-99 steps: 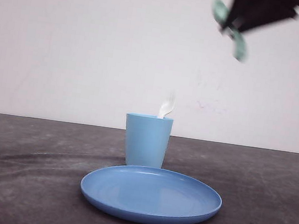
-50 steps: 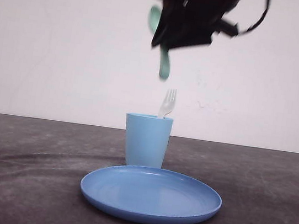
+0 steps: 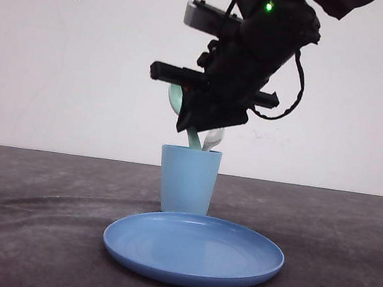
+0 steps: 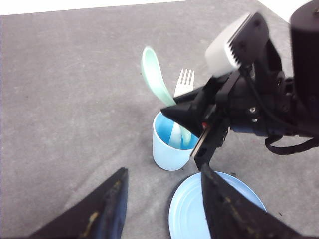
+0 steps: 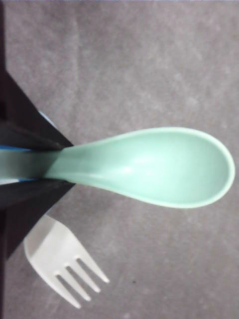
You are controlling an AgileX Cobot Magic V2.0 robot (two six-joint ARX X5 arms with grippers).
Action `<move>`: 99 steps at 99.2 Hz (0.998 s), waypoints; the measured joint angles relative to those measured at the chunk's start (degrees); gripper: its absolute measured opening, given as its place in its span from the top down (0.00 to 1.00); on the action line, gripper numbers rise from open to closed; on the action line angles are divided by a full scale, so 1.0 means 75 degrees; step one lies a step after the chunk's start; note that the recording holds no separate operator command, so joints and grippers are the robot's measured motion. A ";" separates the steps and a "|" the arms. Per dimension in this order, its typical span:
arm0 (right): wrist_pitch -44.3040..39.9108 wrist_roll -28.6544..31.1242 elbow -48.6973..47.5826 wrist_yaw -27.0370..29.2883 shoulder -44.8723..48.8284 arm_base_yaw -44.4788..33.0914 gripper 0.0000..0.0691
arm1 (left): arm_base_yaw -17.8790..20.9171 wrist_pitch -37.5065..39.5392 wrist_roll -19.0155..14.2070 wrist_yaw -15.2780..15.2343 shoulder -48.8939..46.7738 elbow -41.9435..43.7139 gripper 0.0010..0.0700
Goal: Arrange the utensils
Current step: 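Carry the spoon with the right gripper and release it into the cup, then lower the right gripper around the blue cup and grasp it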
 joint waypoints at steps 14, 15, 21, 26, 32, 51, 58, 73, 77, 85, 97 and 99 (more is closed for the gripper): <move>0.0009 0.0111 0.0000 0.0003 0.0000 0.0000 0.70 | 0.0000 0.0000 0.0000 0.0000 0.0000 0.0000 0.62; 0.0003 0.0117 0.0000 0.0003 0.0000 0.0000 0.69 | 0.0000 0.0000 0.0000 0.0000 0.0000 0.0000 0.62; -0.0009 0.0169 0.0000 0.0000 0.0000 0.0000 0.60 | 0.0000 0.0000 0.0000 0.0000 0.0000 0.0000 0.62; -0.0050 0.0189 0.0000 -0.0009 0.0000 0.0000 0.57 | 0.0000 0.0000 -0.0003 0.0000 0.0000 0.0000 0.62; -0.0157 0.0195 0.0000 -0.0012 -0.0003 0.0006 0.55 | 0.0000 0.0000 -0.0003 0.0000 0.0000 0.0000 0.62; -0.0694 0.0204 0.0000 -0.0015 -0.0431 0.0093 0.55 | 0.0000 0.0000 -0.0003 0.0000 0.0000 0.0000 0.62; -0.0915 0.0207 0.0000 -0.0015 -0.0877 0.0163 0.55 | 0.0000 0.0003 -0.0003 0.0000 0.0000 0.0000 0.62; -0.1749 0.0210 0.0003 -0.0015 -0.1982 0.0347 0.51 | 0.0000 0.0006 0.0000 0.0000 0.0000 0.0000 0.62; -0.2066 0.0239 0.0003 -0.0015 -0.2238 0.0399 0.44 | 0.0000 0.0003 -0.0003 0.0000 0.0000 0.0000 0.62; -0.2742 0.0364 0.0003 -0.0015 -0.2681 0.0510 0.22 | 0.0000 0.0003 -0.0003 0.0000 0.0000 0.0000 0.62; -0.3724 0.0667 0.0003 -0.0017 -0.3124 0.0670 0.02 | 0.0000 0.0003 -0.0003 0.0000 0.0000 0.0000 0.62; -0.3864 0.0737 0.0003 -0.0017 -0.3165 0.0691 0.02 | 0.0000 0.0003 -0.0003 0.0000 0.0000 0.0000 0.62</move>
